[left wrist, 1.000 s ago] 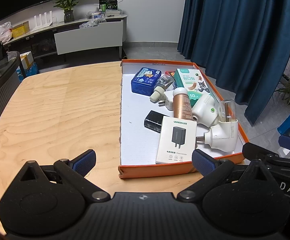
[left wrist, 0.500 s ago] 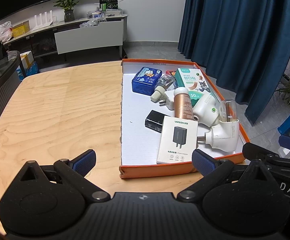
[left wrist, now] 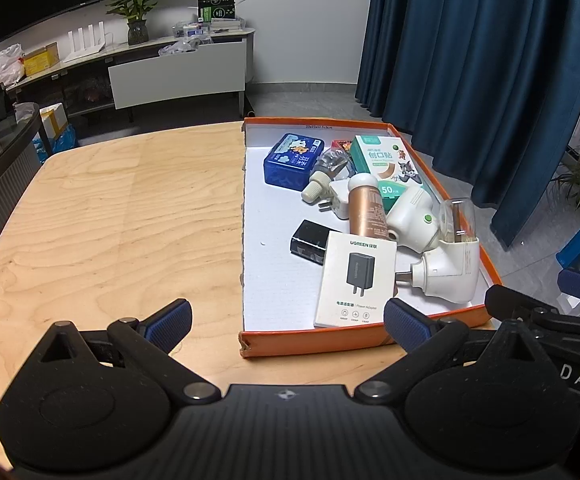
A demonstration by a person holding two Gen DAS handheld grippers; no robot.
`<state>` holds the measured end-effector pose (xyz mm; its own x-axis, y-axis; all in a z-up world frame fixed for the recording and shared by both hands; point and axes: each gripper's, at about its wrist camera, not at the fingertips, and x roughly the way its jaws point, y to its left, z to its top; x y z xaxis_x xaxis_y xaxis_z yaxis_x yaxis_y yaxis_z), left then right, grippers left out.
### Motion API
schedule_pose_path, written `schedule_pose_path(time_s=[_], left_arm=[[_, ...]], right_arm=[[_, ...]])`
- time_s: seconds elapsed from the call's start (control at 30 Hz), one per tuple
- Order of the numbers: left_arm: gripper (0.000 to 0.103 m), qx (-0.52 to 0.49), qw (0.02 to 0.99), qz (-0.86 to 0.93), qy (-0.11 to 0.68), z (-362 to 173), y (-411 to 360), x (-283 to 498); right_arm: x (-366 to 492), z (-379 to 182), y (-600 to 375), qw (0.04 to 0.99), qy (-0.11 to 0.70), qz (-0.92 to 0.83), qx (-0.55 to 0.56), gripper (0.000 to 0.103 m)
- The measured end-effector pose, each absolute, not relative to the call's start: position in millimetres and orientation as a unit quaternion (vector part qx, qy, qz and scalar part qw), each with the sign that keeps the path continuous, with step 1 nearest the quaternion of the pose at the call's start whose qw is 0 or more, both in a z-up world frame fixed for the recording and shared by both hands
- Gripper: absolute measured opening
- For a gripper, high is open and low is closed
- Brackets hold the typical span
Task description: Organize rigid objects
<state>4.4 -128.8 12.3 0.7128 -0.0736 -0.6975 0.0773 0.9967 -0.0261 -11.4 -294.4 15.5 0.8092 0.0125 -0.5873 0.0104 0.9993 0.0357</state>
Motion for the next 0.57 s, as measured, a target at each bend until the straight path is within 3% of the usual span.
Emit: schedule_pose_path(time_s=[0.57], left_arm=[[0.103, 0.003, 0.929, -0.044, 0.367, 13.3, -128.5, 3.2]], right_arm=[[-12.2, 13.5, -292.5, 0.951, 0.308, 0.000, 0.020, 0.095]])
